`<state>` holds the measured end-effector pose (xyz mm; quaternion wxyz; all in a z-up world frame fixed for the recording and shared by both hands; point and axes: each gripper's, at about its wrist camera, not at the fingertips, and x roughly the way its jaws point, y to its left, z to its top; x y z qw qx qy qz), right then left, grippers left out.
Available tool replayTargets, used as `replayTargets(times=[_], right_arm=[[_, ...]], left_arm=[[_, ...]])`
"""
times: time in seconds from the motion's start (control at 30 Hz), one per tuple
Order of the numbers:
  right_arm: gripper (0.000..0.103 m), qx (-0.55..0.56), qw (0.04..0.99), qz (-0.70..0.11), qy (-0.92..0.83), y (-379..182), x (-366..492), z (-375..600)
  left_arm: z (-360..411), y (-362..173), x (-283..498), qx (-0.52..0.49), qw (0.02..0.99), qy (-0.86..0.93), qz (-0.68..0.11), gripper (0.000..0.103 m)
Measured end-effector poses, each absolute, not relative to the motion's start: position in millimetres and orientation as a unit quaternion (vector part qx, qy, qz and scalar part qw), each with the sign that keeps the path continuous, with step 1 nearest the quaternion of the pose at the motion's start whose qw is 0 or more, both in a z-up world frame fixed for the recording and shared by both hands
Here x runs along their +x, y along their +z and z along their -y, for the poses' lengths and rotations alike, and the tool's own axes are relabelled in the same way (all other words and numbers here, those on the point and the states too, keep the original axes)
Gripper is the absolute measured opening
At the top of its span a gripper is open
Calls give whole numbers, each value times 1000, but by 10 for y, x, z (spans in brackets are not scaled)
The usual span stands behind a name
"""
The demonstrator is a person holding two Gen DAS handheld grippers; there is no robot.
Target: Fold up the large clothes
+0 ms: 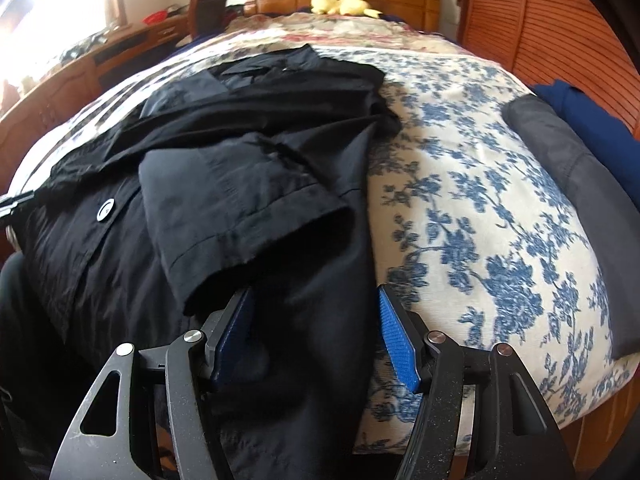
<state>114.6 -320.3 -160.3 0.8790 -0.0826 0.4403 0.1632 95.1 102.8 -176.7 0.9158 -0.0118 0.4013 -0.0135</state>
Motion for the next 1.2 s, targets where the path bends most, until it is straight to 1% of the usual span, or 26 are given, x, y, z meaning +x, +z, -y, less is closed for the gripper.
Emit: replayTargets(times=[0.2,0.4,0.83,0.9,0.93,1.0,1.2], right_arm=[[64,-74,875,-445,176,-1585,1143,3191],[59,-24,869,-442,220,-1487,1095,3208],[58,-50,865,-450,215,-1573,1038,3145],[58,-49,865,-450,214,-1591,1039,3139],[58,-50,865,-451,213,-1599,1040,3135],[58,-53,866,-450,213,-1603,1040,3128],[58,-51,866,-449,214,-1603,1042,3138]], left_arm=[[-1061,-1770,929,-25,917,-14,-399,41],[-1086,-1736,825,-37,918,-21,-393,41],[-1115,-1792,664,-23,913,-20,-407,40],[-1099,-1787,642,-32,912,-32,-408,26],[-1082,-1779,628,-32,912,-36,-408,25],[-1060,-1764,612,-30,912,-38,-407,19],[-1079,-1784,621,-28,911,-30,-411,19]])
